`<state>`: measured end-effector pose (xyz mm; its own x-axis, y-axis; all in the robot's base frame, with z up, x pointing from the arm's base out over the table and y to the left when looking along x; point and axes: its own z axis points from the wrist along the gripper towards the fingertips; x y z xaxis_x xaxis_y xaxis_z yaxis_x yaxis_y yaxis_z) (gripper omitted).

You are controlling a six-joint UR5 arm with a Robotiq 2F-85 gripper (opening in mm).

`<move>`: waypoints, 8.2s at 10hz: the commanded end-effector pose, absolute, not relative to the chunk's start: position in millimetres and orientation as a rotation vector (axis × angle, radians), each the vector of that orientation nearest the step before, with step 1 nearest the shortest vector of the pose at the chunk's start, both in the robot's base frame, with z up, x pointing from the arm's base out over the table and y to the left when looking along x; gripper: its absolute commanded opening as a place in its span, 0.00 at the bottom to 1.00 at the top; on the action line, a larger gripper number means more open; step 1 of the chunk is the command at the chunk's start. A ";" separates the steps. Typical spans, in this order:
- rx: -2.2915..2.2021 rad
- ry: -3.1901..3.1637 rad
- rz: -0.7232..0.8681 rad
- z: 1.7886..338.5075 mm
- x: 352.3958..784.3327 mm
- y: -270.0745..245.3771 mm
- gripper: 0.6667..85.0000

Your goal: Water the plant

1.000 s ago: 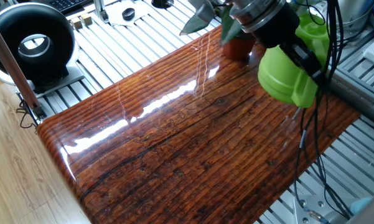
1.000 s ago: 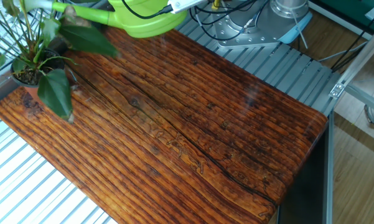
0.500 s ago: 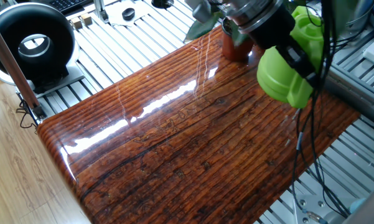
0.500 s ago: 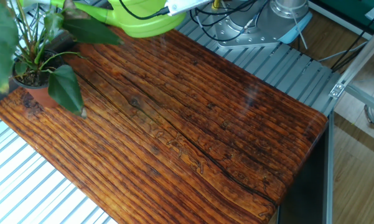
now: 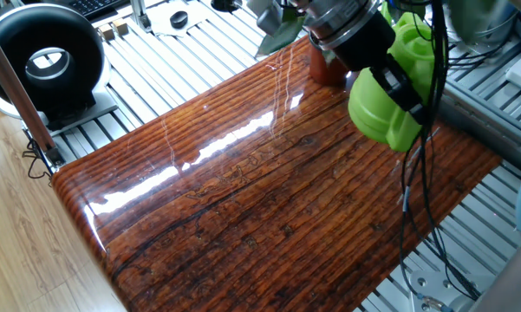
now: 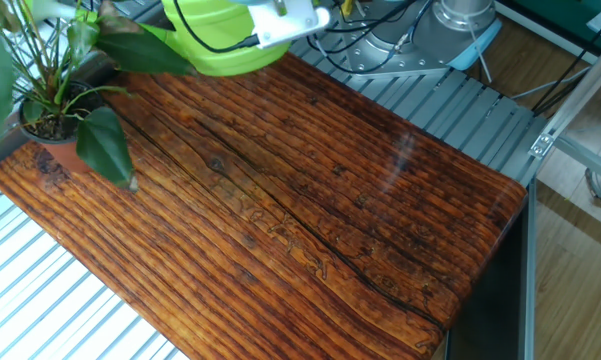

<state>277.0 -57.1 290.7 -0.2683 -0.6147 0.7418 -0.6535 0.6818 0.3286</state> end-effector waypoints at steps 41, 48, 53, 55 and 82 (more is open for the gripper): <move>0.924 -2.429 0.110 232.7 333.6 -18.0 0.01; 0.868 -2.273 0.130 258.1 302.8 -34.3 0.01; 0.819 -2.195 0.161 316.3 291.2 -17.1 0.01; 0.827 -2.146 0.171 340.5 283.4 -6.0 0.01; 1.370 -1.839 -0.083 453.2 257.0 -34.5 0.01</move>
<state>251.2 -18.9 449.2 -0.0964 -0.8095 0.5791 -0.7521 0.4403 0.4903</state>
